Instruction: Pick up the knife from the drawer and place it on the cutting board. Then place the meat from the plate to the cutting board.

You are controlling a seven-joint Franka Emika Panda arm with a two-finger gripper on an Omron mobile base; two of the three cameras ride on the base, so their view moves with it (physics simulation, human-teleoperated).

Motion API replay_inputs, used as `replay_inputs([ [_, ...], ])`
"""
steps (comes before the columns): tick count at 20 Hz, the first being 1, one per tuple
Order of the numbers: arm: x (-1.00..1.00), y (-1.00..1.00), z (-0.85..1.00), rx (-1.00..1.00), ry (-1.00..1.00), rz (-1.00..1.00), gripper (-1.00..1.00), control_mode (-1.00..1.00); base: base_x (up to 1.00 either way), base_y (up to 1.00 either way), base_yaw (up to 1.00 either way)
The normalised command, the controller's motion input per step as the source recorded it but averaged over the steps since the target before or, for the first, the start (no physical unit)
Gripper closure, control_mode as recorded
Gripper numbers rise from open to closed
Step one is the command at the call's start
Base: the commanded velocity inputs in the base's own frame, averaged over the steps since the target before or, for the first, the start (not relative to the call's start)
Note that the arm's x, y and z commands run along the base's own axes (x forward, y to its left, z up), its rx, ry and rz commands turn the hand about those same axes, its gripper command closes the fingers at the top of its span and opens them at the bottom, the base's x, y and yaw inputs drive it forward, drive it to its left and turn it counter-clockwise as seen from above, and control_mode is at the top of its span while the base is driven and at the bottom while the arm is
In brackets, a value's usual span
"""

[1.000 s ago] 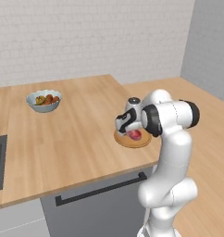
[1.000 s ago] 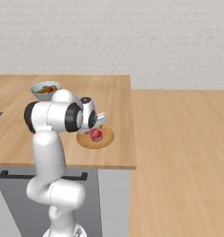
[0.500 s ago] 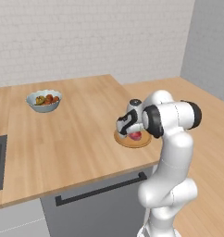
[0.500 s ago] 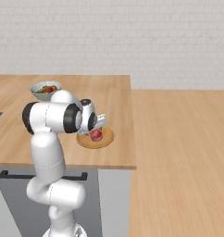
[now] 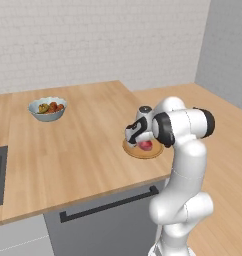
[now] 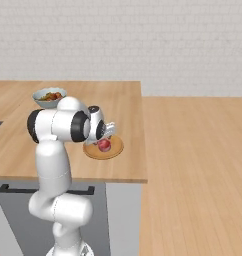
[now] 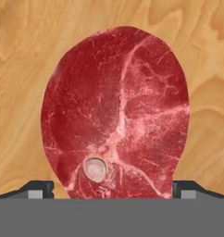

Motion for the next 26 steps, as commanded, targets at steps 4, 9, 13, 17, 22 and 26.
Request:
replay_inputs([
  [4,-0.01,0.00,-0.19,0.00,0.04,0.00,1.00,-1.00,0.00,0.00,0.00],
  [9,-0.02,0.00,-0.08,0.00,0.01,0.00,1.00,-1.00,0.00,0.00,0.00],
  [13,-0.50,-0.02,0.16,0.01,-0.05,0.00,1.00,-1.00,0.00,0.00,0.00],
  [17,-0.63,0.06,0.93,0.00,-0.15,0.00,1.00,-1.00,0.00,0.00,0.00],
  [22,-0.87,0.08,0.83,0.00,-0.19,0.01,1.00,-1.00,0.00,0.00,0.00],
  [26,-0.99,0.01,0.15,0.00,-0.17,0.10,1.00,-1.00,0.00,0.00,0.00],
])
